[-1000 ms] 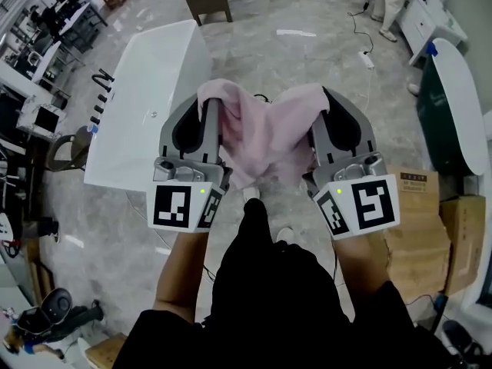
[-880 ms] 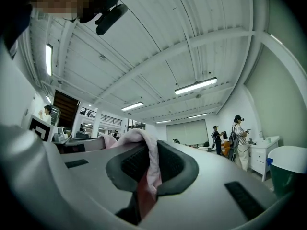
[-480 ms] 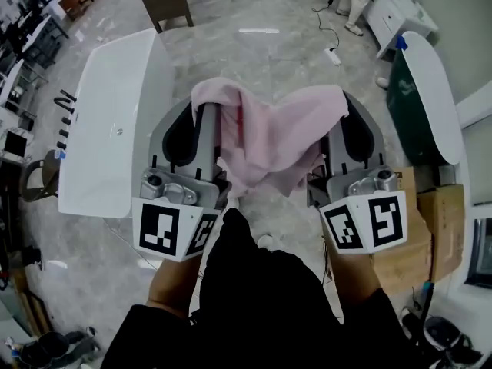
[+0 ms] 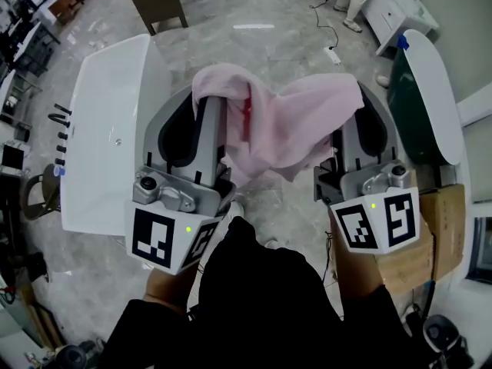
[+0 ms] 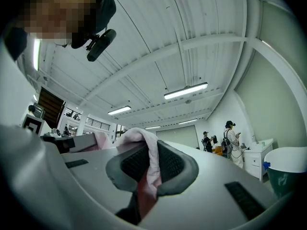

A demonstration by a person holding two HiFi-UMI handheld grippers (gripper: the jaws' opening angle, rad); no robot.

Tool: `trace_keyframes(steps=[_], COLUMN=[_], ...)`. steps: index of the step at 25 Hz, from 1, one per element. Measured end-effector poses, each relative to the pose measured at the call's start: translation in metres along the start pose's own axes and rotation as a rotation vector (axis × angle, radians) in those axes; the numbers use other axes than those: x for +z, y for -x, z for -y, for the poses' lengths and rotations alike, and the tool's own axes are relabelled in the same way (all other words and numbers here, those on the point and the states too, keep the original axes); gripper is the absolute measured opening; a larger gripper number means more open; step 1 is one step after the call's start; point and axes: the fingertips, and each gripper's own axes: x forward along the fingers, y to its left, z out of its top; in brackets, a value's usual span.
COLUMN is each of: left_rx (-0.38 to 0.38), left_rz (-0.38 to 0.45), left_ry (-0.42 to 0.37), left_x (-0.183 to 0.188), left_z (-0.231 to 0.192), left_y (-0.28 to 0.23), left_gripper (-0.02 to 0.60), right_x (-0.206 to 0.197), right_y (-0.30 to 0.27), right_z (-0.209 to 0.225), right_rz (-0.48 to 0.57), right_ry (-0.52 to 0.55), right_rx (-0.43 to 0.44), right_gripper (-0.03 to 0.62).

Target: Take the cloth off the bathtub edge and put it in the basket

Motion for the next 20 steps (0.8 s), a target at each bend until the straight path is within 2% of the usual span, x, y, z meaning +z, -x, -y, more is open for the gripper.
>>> trace_keyframes(steps=[6, 14, 20], left_rx=[-0.018, -0.005, -0.045], left_rz=[-0.021, -0.056, -0.093], left_ry=[0.000, 0.056, 0.031], left_x=[-0.019, -0.054, -0.076], left_z=[-0.055, -0.139, -0.174], left_y=[-0.021, -0.030, -0.029], left_gripper=[0.028, 0.028, 0.028], right_x=[-0.025, -0.070, -0.105], right_y=[-0.061, -0.135, -0.174], right_z=[-0.008, -0.020, -0.042], right_rz=[-0.031, -0.077, -0.121], right_ry=[0.022, 0.018, 0.032], right_rx=[-0.027, -0.076, -0.087], right_gripper=[0.049, 0.049, 0.049])
